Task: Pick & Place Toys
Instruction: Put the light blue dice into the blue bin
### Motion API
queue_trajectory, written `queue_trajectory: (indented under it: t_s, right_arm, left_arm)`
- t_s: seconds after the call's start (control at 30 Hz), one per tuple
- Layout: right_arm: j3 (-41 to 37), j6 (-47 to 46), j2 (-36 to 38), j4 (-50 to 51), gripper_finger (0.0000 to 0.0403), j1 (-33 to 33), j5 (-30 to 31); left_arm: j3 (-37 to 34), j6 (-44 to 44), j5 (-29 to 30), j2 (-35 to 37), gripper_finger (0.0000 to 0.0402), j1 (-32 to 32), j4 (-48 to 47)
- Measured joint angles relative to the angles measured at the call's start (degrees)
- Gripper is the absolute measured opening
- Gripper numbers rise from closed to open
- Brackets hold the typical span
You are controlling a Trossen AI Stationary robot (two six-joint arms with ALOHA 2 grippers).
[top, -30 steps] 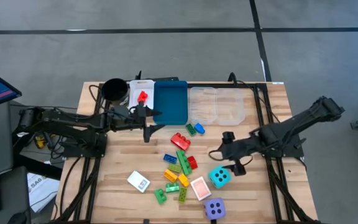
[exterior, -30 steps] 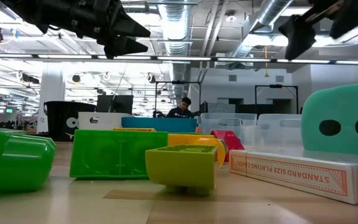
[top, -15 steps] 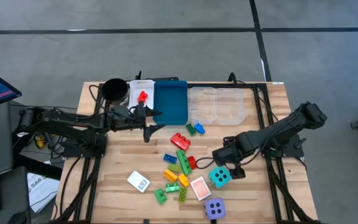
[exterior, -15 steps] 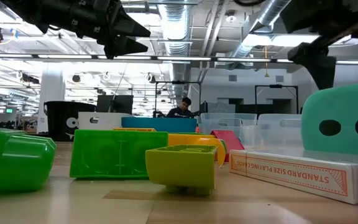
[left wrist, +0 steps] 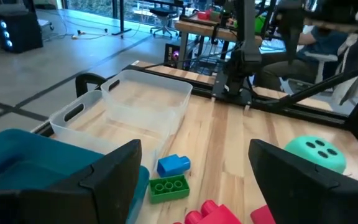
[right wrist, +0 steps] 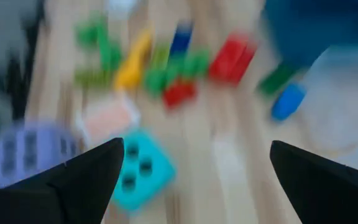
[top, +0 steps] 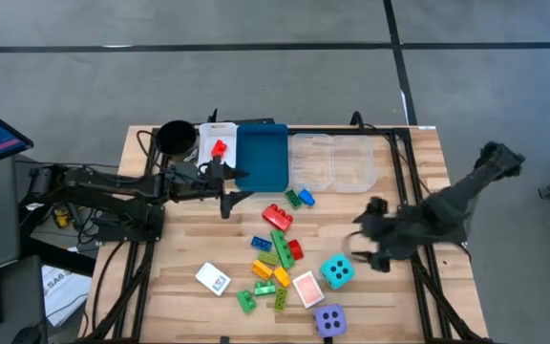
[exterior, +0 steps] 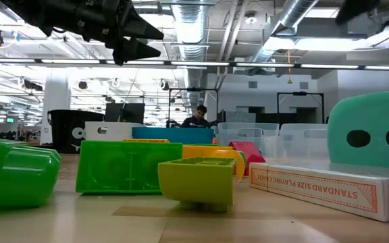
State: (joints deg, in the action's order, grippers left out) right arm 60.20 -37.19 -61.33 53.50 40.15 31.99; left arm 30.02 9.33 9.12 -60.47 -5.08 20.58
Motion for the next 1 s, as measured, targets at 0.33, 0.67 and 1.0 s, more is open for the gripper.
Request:
queue_trajectory:
  t_s: [0.33,0.67,1.0]
  right_arm:
    - [-25.1,-10.0,11.8,-34.8,0.0396,18.0,29.7]
    - [-29.2,-19.1,-6.5,-51.1,0.0396,18.0,37.7]
    - [-28.2,-27.8,-21.3,-62.7,0.0395,18.3,41.8]
  left_arm:
    - [0.0,2.2,0.0,0.0,0.0291,0.0,0.0]
    - [0.0,2.1,0.0,0.0,0.0290,0.0,0.0]
    - [0.0,2.1,-0.4,0.0,0.0291,0.0,0.0]
